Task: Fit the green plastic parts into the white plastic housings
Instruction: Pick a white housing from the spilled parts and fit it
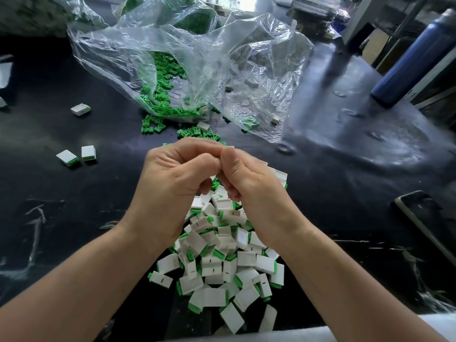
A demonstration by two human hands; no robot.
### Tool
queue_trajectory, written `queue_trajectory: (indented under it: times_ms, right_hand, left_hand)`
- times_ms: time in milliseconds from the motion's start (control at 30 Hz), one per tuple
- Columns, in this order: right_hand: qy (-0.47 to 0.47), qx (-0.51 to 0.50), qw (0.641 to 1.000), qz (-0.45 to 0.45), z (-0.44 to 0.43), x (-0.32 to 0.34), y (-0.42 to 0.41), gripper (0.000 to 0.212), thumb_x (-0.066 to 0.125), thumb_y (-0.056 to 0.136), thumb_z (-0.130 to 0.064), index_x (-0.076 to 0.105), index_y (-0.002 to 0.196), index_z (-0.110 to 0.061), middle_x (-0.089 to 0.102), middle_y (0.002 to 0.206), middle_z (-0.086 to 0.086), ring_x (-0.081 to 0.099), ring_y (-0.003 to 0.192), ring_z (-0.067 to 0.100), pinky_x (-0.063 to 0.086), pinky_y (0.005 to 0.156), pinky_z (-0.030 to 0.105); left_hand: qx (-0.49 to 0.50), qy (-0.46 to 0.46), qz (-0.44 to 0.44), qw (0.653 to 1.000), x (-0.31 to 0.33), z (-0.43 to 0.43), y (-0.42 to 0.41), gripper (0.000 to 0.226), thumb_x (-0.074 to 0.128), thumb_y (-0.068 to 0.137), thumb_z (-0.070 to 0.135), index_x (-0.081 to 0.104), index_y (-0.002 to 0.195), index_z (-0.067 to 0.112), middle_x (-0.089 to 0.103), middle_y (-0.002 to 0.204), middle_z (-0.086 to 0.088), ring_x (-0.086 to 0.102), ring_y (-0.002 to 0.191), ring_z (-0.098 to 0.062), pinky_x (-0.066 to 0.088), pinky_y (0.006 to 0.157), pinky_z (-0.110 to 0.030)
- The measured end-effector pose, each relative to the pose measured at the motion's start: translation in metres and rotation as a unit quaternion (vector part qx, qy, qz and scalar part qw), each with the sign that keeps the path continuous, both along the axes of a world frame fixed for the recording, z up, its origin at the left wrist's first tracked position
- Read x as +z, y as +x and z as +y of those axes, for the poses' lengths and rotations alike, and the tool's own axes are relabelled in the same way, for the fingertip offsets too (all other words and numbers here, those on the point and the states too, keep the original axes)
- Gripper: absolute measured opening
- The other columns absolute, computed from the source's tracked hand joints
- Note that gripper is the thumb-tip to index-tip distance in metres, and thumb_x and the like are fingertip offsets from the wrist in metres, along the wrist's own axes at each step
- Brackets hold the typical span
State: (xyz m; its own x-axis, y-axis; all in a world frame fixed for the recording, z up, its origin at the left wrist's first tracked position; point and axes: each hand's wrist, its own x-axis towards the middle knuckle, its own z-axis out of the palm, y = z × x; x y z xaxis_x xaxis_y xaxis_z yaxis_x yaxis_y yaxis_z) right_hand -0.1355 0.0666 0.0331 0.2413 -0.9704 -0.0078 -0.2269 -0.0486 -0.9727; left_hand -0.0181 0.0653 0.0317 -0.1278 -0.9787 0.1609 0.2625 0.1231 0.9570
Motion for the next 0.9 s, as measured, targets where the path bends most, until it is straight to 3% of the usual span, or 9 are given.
queue_trajectory:
  times_ms: [100, 200, 333, 433, 600, 667, 733, 800, 900]
  right_hand:
    - [-0.005, 0.002, 1.000, 0.010, 0.000, 0.000, 0.003, 0.041, 0.031, 0.100, -0.029, 0.059, 0.117, -0.004, 0.060, 0.091, -0.003, 0.048, 0.077, 0.002, 0.034, 0.069, 0.018]
    - [-0.001, -0.008, 1.000, 0.018, -0.001, -0.001, 0.004, 0.041, 0.031, 0.100, -0.029, 0.058, 0.117, -0.003, 0.061, 0.111, 0.011, 0.052, 0.091, 0.016, 0.040, 0.079, 0.032]
    - [0.008, -0.019, 1.000, 0.020, -0.001, 0.000, 0.006, 0.041, 0.031, 0.100, -0.029, 0.057, 0.116, -0.001, 0.060, 0.112, 0.015, 0.054, 0.102, 0.027, 0.041, 0.093, 0.049]
    - [0.006, -0.025, 0.999, 0.023, 0.001, -0.002, 0.007, 0.045, 0.032, 0.100, -0.032, 0.056, 0.113, 0.004, 0.059, 0.104, 0.016, 0.052, 0.096, 0.030, 0.040, 0.093, 0.055]
    - [-0.004, -0.024, 1.000, 0.019, 0.000, -0.005, 0.007, 0.040, 0.031, 0.101, -0.029, 0.059, 0.115, -0.004, 0.061, 0.100, 0.008, 0.053, 0.091, 0.017, 0.044, 0.088, 0.046]
    - [-0.020, -0.003, 1.000, 0.007, 0.001, -0.004, 0.004, 0.039, 0.029, 0.101, -0.029, 0.063, 0.112, -0.013, 0.060, 0.086, -0.011, 0.052, 0.078, -0.002, 0.044, 0.075, 0.020]
    - [-0.024, 0.017, 0.999, -0.028, 0.002, -0.002, 0.001, 0.040, 0.029, 0.102, -0.022, 0.066, 0.087, -0.026, 0.057, 0.064, -0.022, 0.050, 0.060, -0.010, 0.038, 0.060, 0.006]
    - [0.001, 0.013, 0.998, -0.066, 0.000, 0.000, -0.001, 0.044, 0.031, 0.100, -0.024, 0.056, 0.064, -0.028, 0.051, 0.053, -0.018, 0.045, 0.049, -0.006, 0.035, 0.050, 0.005]
    - [0.078, 0.003, 0.993, -0.088, -0.007, -0.001, -0.007, 0.045, 0.031, 0.097, -0.039, 0.053, 0.067, -0.014, 0.045, 0.057, -0.006, 0.038, 0.050, 0.003, 0.033, 0.049, 0.014]
  left_hand:
    - [-0.001, 0.015, 0.015, 1.000, -0.003, -0.001, 0.001, 0.013, 0.064, 0.054, 0.013, 0.074, 0.062, 0.018, 0.067, 0.066, 0.000, 0.053, 0.056, -0.012, 0.039, 0.049, -0.020]
    - [0.001, 0.020, 0.017, 1.000, -0.002, -0.001, 0.001, 0.014, 0.063, 0.054, 0.011, 0.073, 0.061, 0.017, 0.067, 0.065, 0.001, 0.049, 0.056, -0.012, 0.039, 0.048, -0.020]
    - [0.014, 0.029, 0.014, 0.999, -0.002, -0.001, -0.001, 0.021, 0.058, 0.059, 0.004, 0.072, 0.058, 0.019, 0.066, 0.063, 0.001, 0.049, 0.054, -0.011, 0.039, 0.047, -0.019]
    - [0.022, 0.039, 0.016, 0.999, -0.001, -0.001, -0.002, 0.026, 0.052, 0.063, 0.002, 0.072, 0.056, 0.017, 0.066, 0.061, 0.001, 0.048, 0.053, -0.011, 0.039, 0.047, -0.019]
    - [0.015, 0.049, 0.026, 0.998, 0.001, -0.001, -0.003, 0.025, 0.051, 0.062, 0.002, 0.072, 0.056, 0.014, 0.066, 0.060, 0.000, 0.051, 0.050, -0.009, 0.039, 0.046, -0.017]
    - [0.007, 0.053, 0.030, 0.998, 0.001, -0.001, -0.002, 0.025, 0.050, 0.063, 0.002, 0.072, 0.057, 0.014, 0.065, 0.057, -0.002, 0.053, 0.047, -0.009, 0.039, 0.045, -0.016]
    - [0.000, 0.058, 0.024, 0.998, 0.002, -0.001, -0.002, 0.024, 0.051, 0.063, 0.003, 0.072, 0.059, 0.013, 0.063, 0.053, -0.005, 0.055, 0.044, -0.012, 0.038, 0.044, -0.016]
    - [-0.007, 0.064, 0.019, 0.998, 0.003, -0.001, -0.001, 0.018, 0.058, 0.060, 0.000, 0.072, 0.061, 0.011, 0.062, 0.052, -0.008, 0.056, 0.044, -0.016, 0.037, 0.045, -0.018]
    - [-0.016, 0.078, 0.025, 0.996, 0.003, -0.002, 0.000, 0.016, 0.065, 0.058, 0.010, 0.073, 0.071, 0.007, 0.065, 0.059, -0.009, 0.056, 0.051, -0.017, 0.038, 0.046, -0.017]
